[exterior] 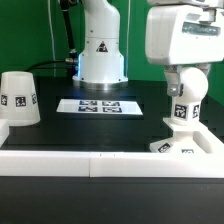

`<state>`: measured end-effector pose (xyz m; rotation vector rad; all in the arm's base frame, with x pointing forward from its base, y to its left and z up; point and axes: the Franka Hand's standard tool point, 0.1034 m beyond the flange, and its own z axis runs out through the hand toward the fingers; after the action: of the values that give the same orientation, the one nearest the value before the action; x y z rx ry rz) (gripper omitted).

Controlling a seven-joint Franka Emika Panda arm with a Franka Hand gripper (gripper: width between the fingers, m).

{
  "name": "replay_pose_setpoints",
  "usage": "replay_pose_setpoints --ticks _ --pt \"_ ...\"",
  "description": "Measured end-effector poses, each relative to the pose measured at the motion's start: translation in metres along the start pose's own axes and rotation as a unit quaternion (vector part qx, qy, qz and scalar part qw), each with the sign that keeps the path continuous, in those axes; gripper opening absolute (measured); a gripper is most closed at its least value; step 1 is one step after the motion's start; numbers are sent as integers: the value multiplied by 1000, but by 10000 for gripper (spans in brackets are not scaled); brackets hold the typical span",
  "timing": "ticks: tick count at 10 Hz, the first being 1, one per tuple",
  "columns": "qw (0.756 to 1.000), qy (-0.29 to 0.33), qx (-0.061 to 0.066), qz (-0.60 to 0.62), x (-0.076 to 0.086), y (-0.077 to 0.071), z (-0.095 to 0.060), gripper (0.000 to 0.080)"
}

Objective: Assemble lamp

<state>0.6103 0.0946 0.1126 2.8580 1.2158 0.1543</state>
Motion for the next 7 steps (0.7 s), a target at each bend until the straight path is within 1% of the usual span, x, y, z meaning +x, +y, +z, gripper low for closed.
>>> replay_pose_setpoints --ticks 1,2,5,6,7 --pt "1000 0 0 0 0 0 0 676" --pt "1000 0 0 1 -1 1 0 577" --pt "1000 3 -1 30 -1 1 0 577" --pt "994 12 -8 106 -1 1 0 577" --pt "985 17 -10 171 0 -1 -1 577"
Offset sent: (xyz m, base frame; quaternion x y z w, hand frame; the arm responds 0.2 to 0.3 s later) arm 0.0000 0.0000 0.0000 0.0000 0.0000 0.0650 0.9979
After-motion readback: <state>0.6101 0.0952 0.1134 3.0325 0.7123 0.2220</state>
